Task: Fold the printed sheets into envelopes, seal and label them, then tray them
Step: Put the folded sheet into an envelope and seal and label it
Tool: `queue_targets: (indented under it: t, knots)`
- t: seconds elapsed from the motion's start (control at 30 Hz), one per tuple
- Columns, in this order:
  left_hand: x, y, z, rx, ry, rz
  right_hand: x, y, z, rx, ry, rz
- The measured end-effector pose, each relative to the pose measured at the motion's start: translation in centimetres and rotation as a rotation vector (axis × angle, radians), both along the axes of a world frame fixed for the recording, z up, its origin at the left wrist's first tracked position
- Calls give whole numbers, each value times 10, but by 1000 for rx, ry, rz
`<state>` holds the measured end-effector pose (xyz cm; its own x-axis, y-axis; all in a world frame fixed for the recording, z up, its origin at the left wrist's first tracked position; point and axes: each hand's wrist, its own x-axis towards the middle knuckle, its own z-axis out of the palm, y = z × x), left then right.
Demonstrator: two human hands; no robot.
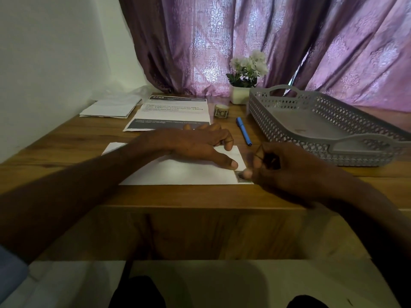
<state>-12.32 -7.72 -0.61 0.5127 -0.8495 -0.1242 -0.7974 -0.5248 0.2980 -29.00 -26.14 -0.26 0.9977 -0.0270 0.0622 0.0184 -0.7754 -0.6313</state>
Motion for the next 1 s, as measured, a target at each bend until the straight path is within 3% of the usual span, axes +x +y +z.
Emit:
queue_targets:
  t: [0.17,0.27,0.43,0.6,0.73,1.0]
  knots:
    - [-10,7,4,-39,-44,3,5,10,-17,-27,-194,-181]
    - [-17,18,2,-251,-135,62,7,14,-27,-94,-300,-250]
    - [-49,55,-1,-639,-293,363,8,15,-34,-165,-359,-282]
    - [-87,113,-18,-496,-564,800,10,19,-38,-239,-355,-225]
    - [-112,137,-30,-163,-485,1145,5,26,-35,-321,-313,-222]
    - [-125,126,-26,-278,-294,1216,-3,33,-31,-352,-302,-229]
